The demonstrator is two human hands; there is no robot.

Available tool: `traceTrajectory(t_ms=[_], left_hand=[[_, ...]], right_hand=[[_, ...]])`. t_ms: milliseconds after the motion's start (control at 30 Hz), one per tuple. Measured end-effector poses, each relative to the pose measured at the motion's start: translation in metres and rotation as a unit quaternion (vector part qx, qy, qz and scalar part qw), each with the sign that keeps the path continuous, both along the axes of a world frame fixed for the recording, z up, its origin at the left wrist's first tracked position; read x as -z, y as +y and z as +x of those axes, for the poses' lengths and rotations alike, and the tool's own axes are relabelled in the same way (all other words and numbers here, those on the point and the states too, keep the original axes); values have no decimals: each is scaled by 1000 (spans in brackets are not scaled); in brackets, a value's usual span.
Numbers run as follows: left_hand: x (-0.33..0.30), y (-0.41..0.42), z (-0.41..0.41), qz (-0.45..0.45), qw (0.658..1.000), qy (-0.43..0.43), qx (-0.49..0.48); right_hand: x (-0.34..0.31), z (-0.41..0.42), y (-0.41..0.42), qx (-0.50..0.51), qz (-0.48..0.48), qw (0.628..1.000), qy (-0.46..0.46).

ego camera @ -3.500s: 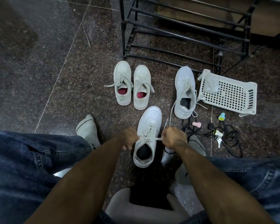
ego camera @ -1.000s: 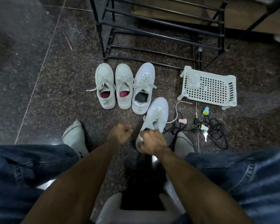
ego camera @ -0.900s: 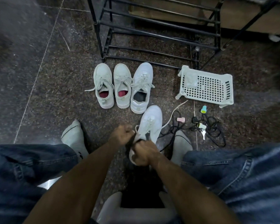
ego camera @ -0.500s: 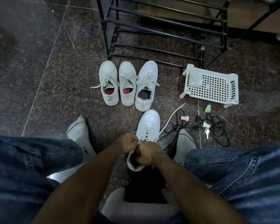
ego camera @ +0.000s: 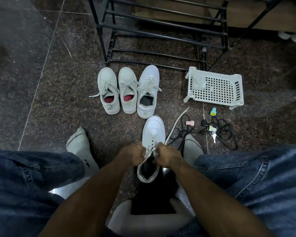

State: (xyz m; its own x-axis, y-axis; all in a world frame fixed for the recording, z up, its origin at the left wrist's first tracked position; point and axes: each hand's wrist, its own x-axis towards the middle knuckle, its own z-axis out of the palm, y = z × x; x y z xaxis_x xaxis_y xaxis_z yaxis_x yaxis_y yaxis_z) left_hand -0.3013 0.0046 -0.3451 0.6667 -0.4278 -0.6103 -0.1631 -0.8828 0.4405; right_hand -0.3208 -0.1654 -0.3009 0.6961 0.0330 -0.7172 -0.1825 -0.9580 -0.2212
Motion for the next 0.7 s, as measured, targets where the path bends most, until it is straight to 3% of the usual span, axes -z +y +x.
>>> traceTrajectory(t_ms=[67, 133, 233, 467, 633, 700], left_hand=[[-2, 3, 5, -53, 996, 19, -72], [-5, 5, 10, -133, 974, 62, -174], [-14, 10, 17, -203, 940, 128, -243], [-38, 14, 34, -7, 994, 98, -43], [-56, 2, 44, 159, 973, 128, 106], [-66, -3, 48, 169, 970, 128, 120]], right_hand=[[3, -2, -3, -20, -11, 1000, 9], [4, -3, -5, -25, -16, 1000, 5], [4, -2, -3, -37, -18, 999, 11], [0, 2, -8, -50, -19, 998, 19], [-8, 8, -15, -41, -14, 999, 20], [-12, 10, -17, -40, -11, 999, 20]])
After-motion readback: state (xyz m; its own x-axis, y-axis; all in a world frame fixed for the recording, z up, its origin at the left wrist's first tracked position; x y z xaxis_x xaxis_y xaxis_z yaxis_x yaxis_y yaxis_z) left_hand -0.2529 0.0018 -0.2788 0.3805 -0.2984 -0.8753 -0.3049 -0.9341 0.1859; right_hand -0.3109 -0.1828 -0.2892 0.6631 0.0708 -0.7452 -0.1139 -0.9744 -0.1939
